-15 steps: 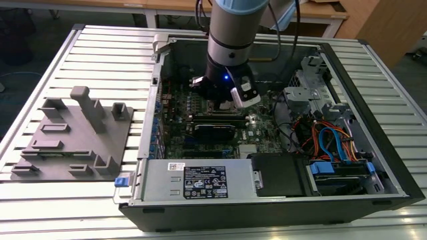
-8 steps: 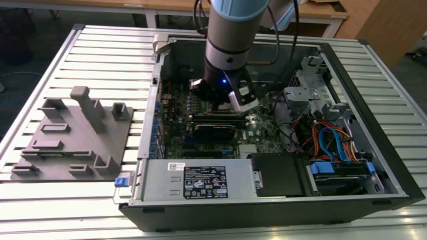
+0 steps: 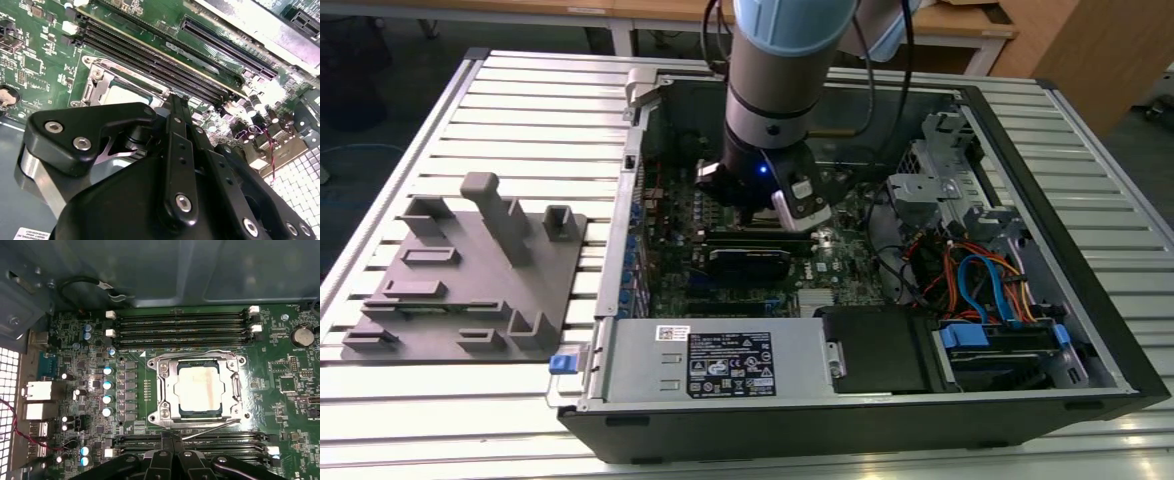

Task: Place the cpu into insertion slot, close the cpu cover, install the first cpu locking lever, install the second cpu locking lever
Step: 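Install the second cpu locking lever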

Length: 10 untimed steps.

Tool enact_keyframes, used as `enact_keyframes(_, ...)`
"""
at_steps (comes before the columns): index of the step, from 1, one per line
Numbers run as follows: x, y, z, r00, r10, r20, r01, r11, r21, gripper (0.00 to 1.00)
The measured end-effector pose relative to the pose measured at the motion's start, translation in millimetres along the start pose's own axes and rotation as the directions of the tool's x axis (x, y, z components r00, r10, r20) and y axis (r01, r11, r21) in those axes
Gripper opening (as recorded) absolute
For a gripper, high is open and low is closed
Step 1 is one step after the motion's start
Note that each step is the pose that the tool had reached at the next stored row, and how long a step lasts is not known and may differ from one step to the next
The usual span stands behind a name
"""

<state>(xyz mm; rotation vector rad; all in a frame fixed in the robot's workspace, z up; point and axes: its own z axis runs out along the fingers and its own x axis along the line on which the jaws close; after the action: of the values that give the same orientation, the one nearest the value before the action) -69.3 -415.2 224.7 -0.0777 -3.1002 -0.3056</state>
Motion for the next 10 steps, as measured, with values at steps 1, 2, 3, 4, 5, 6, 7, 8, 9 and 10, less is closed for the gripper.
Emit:
enact_keyframes(1,0.5,-0.6,0.7,1.0000,0.000,-0.0001,0.000,1.0000,-0.0020,0.10)
enact_keyframes(2,0.9,-1.1,1.6,1.0000,0.000,-0.0002,0.000,1.0000,-0.0037,0.10)
enact_keyframes(3,1.3,-1.5,2.7,1.0000,0.000,-0.0002,0.000,1.0000,-0.0051,0.10)
enact_keyframes(4,1.8,-1.8,3.8,1.0000,0.000,-0.0002,0.000,1.0000,-0.0064,0.10)
enact_keyframes(5,2.2,-2.0,4.8,1.0000,0.000,-0.0004,0.000,1.0000,-0.0078,0.10)
enact_keyframes(6,2.5,-2.3,5.9,1.0000,0.000,-0.0005,0.000,1.0000,-0.0095,0.10)
enact_keyframes(7,2.8,-2.5,7.0,1.0000,0.000,-0.0006,0.000,0.9999,-0.0115,0.10)
enact_keyframes(8,3.2,-2.8,8.1,1.0000,0.000,-0.0007,0.000,0.9999,-0.0135,0.10)
enact_keyframes(9,3.5,-3.0,9.4,1.0000,0.000,-0.0008,0.000,0.9999,-0.0151,0.10)
enact_keyframes(10,3.7,-3.3,10.7,1.0000,0.000,-0.0008,0.000,0.9999,-0.0163,0.10)
